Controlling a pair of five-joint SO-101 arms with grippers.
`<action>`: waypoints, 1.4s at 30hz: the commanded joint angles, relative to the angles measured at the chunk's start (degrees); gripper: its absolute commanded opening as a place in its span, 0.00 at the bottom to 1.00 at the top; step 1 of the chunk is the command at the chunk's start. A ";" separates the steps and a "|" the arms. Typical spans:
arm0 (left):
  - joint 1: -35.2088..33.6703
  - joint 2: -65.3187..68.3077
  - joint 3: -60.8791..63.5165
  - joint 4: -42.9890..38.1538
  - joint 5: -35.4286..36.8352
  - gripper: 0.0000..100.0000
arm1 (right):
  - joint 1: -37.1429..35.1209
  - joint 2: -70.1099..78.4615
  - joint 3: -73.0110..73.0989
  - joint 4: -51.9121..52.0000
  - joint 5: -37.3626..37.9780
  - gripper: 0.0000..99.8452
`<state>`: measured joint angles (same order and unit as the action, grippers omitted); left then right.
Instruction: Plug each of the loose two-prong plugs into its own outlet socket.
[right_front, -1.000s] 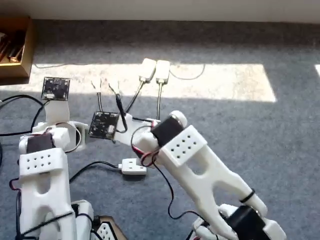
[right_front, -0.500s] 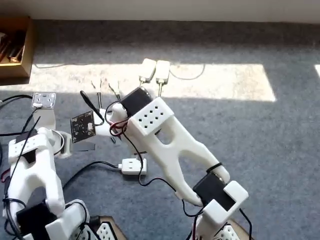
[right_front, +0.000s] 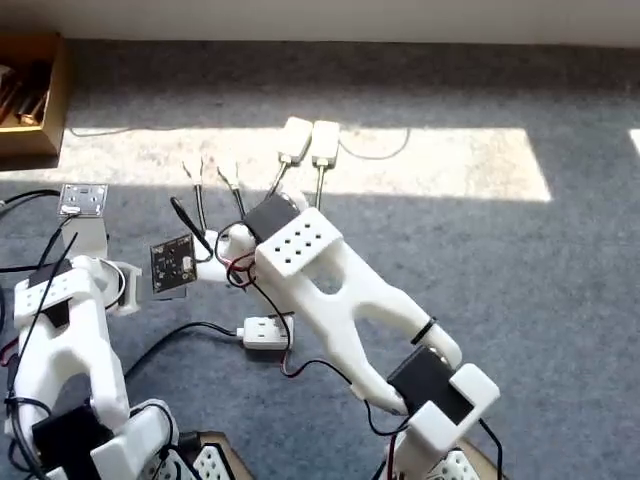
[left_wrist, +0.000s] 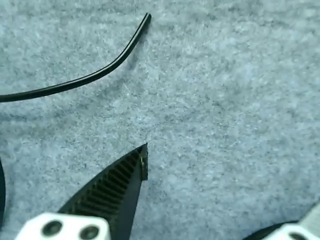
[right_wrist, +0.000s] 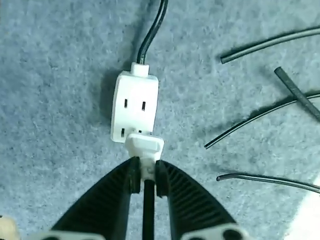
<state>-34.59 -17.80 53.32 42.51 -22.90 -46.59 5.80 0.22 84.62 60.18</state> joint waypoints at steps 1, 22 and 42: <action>-0.40 -0.04 -2.33 -0.62 -0.35 0.50 | 0.04 -9.80 3.21 -2.42 -0.53 0.01; 0.13 -0.13 -2.33 -0.44 -0.26 0.50 | -3.38 -16.57 14.11 -7.25 -2.99 0.01; 0.31 -0.13 -2.24 -0.44 -0.26 0.50 | 0.66 -16.66 18.07 -11.74 -1.05 0.01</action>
<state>-34.59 -17.80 53.32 42.51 -23.08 -46.86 -9.67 20.26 73.45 57.89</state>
